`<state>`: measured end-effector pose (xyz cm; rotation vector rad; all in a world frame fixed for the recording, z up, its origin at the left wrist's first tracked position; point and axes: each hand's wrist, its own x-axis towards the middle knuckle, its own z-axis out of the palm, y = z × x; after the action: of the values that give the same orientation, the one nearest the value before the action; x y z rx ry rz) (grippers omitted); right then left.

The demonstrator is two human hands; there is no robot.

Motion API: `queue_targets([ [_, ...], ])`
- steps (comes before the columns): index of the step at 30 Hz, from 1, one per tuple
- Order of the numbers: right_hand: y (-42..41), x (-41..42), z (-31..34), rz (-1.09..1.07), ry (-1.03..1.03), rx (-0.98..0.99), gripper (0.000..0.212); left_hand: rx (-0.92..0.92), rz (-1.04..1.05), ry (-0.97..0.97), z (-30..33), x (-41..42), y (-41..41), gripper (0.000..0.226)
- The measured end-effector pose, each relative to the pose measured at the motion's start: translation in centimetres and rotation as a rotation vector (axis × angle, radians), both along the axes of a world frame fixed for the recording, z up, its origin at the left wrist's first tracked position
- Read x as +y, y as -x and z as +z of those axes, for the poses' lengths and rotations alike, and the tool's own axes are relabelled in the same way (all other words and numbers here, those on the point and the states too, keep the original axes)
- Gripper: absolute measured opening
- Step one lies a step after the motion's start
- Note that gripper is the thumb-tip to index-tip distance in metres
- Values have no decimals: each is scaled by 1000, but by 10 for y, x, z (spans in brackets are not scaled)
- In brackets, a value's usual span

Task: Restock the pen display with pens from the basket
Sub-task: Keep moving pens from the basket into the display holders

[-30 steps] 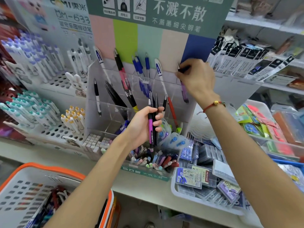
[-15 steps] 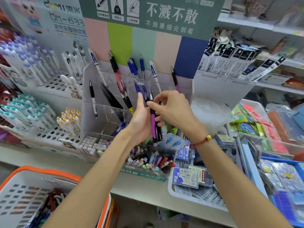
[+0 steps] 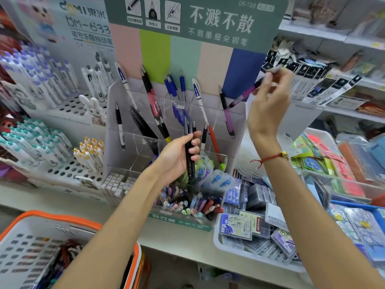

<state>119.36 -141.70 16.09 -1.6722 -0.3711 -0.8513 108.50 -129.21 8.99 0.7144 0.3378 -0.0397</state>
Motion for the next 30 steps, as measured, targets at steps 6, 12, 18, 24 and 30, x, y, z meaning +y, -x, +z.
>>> queue_targets([
  [6, -23, 17, 0, 119, 822, 304, 25, -69, -44, -12, 1, 6, 5, 28],
  [12, -26, 19, 16, -3, 907, 383, 32, -72, -93, 7, 5, 12, 13, 34],
  [18, 39, 37, -1, 276, 686, 372, 42, -112, -137, -20, 2, 23, 27, 31],
  [24, 55, 67, -32, 564, 562, 528, 21, -95, -66, -204, -4, 48, 43, 31],
  [30, 59, 96, -18, 348, 190, 98, 20, -25, 287, -26, -13, 90, 61, 26],
])
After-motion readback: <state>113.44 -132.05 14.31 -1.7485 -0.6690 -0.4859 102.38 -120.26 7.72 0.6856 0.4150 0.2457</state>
